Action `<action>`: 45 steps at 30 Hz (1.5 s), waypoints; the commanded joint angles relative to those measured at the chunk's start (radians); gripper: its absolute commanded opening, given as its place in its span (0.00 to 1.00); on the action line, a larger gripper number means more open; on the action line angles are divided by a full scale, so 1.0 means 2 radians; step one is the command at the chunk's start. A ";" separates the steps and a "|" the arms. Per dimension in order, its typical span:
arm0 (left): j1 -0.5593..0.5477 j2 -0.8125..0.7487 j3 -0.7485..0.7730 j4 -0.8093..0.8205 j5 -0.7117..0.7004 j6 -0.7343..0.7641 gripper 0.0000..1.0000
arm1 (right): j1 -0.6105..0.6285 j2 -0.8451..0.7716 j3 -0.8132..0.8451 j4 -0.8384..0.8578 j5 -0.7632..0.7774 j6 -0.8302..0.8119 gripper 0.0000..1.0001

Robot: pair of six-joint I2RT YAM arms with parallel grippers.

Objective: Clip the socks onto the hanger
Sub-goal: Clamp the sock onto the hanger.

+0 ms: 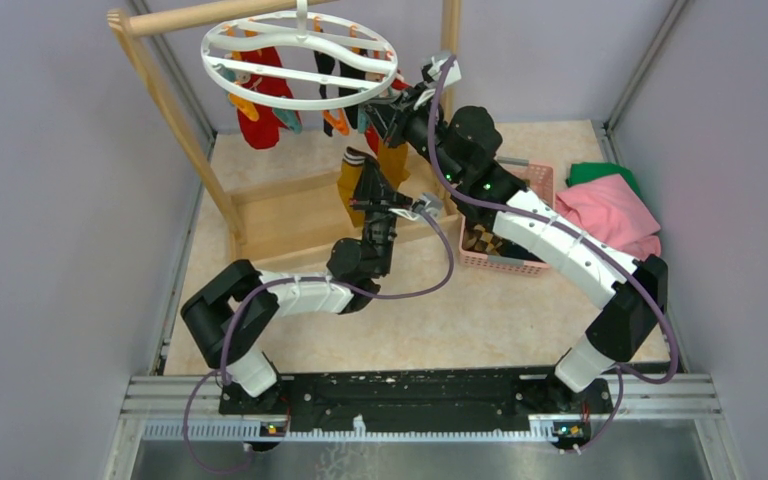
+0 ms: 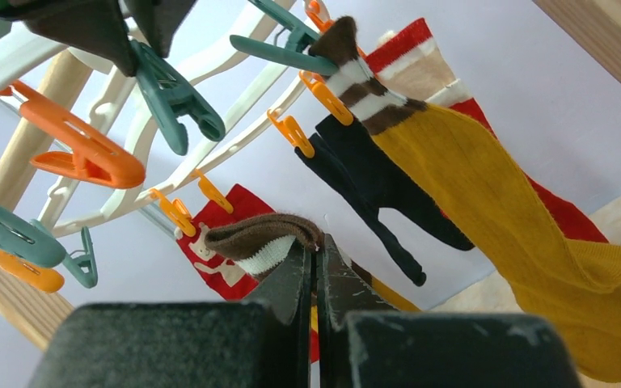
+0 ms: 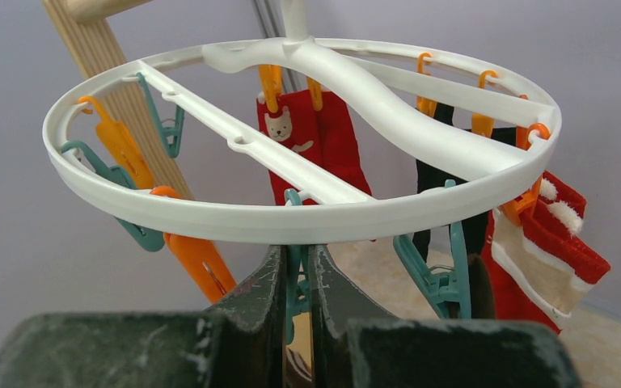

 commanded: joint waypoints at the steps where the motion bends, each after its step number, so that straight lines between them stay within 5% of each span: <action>1: -0.004 -0.030 0.021 0.081 0.002 -0.011 0.00 | 0.005 -0.004 0.022 0.001 0.003 -0.009 0.00; 19: -0.005 -0.075 0.042 -0.055 0.020 -0.101 0.00 | 0.005 -0.005 0.019 0.008 -0.007 -0.015 0.00; 45: -0.004 -0.086 0.058 -0.089 0.013 -0.130 0.00 | 0.005 0.001 0.020 0.007 -0.010 -0.031 0.00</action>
